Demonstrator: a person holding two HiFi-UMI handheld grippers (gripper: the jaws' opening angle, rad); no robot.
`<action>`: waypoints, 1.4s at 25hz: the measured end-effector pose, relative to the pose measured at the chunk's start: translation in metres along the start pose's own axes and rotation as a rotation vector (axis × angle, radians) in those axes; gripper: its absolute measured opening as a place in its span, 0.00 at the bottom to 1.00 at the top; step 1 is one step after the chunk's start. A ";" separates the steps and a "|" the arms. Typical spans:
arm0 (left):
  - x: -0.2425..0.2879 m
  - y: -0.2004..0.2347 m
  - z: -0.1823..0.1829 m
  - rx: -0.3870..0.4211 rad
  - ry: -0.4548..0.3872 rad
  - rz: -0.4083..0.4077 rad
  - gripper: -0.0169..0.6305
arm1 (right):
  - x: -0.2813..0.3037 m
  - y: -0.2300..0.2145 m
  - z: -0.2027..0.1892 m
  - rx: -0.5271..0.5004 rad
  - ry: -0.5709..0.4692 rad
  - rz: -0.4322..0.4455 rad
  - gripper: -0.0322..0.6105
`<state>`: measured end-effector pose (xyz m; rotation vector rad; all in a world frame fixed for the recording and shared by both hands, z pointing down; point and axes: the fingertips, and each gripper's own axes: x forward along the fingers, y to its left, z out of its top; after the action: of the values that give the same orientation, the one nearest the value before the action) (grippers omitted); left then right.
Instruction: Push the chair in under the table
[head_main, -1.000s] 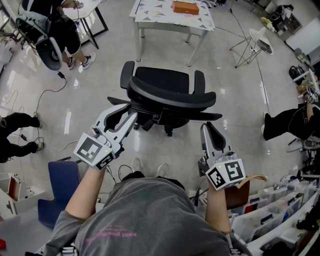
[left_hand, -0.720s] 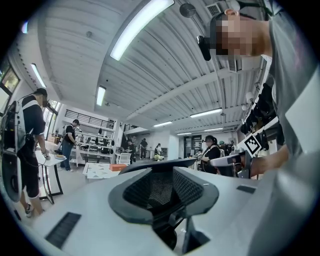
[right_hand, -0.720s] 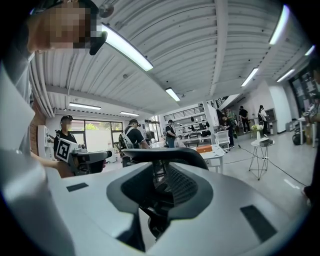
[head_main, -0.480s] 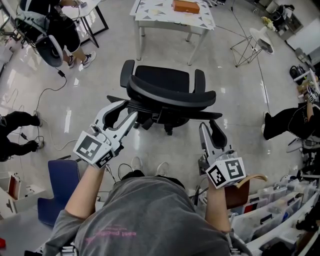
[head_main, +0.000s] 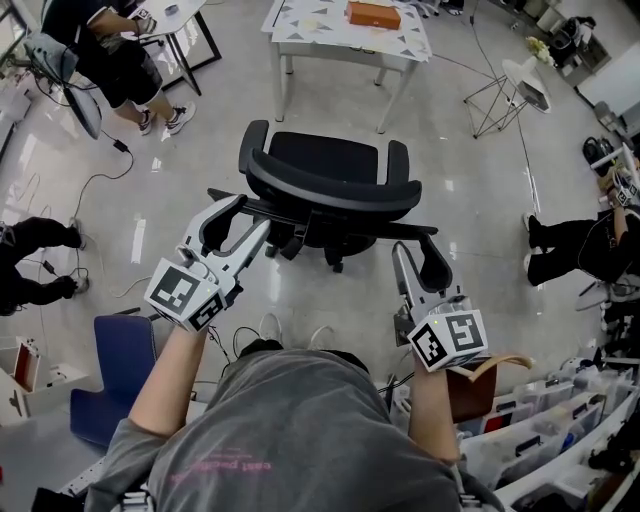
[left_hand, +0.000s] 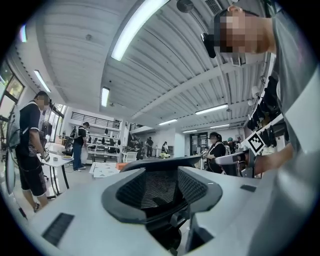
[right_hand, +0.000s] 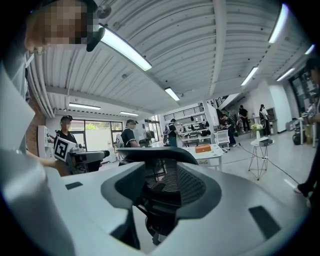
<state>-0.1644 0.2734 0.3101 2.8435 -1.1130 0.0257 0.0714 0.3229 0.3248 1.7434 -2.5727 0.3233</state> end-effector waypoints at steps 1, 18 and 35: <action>0.001 0.000 -0.002 0.002 0.006 0.013 0.32 | 0.000 -0.004 0.000 -0.004 0.001 -0.002 0.33; 0.013 0.021 -0.030 0.025 0.083 0.162 0.35 | 0.025 -0.041 -0.015 -0.083 0.058 0.039 0.37; 0.067 0.097 -0.064 0.139 0.225 0.064 0.41 | 0.089 -0.075 -0.042 -0.164 0.196 -0.096 0.40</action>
<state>-0.1800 0.1634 0.3842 2.8306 -1.1946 0.4318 0.1024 0.2219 0.3895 1.6797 -2.3021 0.2577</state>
